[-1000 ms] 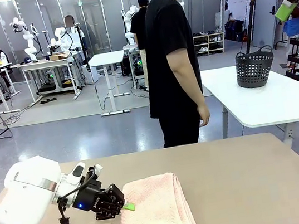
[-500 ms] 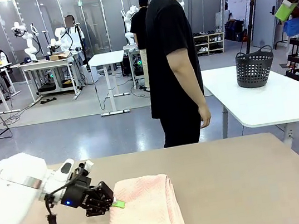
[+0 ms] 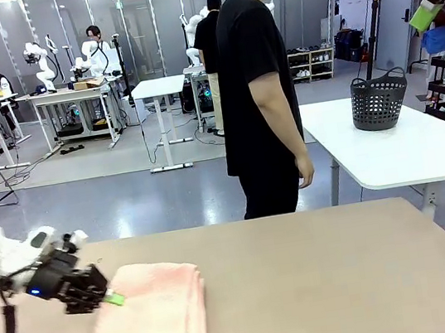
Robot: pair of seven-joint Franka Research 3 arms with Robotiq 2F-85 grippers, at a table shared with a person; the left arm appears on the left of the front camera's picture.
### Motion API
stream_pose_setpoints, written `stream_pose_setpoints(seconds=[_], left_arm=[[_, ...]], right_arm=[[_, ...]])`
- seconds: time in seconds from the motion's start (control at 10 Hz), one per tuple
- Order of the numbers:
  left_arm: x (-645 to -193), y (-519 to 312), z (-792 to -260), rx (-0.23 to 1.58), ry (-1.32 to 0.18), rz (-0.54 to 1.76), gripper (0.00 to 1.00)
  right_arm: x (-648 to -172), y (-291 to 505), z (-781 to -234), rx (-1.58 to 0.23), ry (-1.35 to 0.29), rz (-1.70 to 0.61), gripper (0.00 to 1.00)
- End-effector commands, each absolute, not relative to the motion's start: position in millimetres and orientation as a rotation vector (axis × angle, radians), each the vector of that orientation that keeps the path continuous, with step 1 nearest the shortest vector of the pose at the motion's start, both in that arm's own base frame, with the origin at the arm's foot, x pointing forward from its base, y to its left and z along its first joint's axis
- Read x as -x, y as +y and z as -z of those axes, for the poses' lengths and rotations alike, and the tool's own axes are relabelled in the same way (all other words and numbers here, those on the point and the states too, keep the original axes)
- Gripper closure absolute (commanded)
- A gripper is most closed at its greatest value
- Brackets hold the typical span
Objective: Fold the towel.
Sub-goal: Pick up the 100 cm Hotel Towel and place it on the left side of the table.
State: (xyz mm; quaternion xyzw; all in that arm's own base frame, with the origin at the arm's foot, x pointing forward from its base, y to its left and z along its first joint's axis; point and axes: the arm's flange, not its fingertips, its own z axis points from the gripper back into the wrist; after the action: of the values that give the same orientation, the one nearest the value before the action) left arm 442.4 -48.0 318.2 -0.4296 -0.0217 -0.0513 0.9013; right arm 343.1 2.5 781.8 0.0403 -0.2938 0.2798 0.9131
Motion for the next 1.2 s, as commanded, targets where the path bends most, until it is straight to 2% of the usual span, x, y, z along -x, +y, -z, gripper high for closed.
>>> stream_pose_setpoints(seconds=[0.0,0.4,0.8,0.9,1.0,1.1], left_arm=[[-456,15,-345,0.882,0.003,0.089,1.0],[-469,132,-369,0.739,-0.053,0.064,1.0],[-485,162,-359,0.627,0.021,0.095,1.0],[-487,164,-357,0.597,0.031,0.099,0.64],[-489,167,-357,0.571,0.031,0.091,0.53],[-490,168,-359,0.56,0.002,0.095,0.31]], right_arm=[[-344,1,-782,-0.077,-0.603,-0.587,0.0],[-344,1,-782,-0.077,-0.603,-0.587,0.0],[-344,1,-782,-0.077,-0.603,-0.587,0.0],[-344,1,-782,-0.077,-0.603,-0.587,0.0],[-344,1,-782,-0.077,-0.603,-0.587,0.0],[-344,1,-782,-0.077,-0.603,-0.587,0.0]])
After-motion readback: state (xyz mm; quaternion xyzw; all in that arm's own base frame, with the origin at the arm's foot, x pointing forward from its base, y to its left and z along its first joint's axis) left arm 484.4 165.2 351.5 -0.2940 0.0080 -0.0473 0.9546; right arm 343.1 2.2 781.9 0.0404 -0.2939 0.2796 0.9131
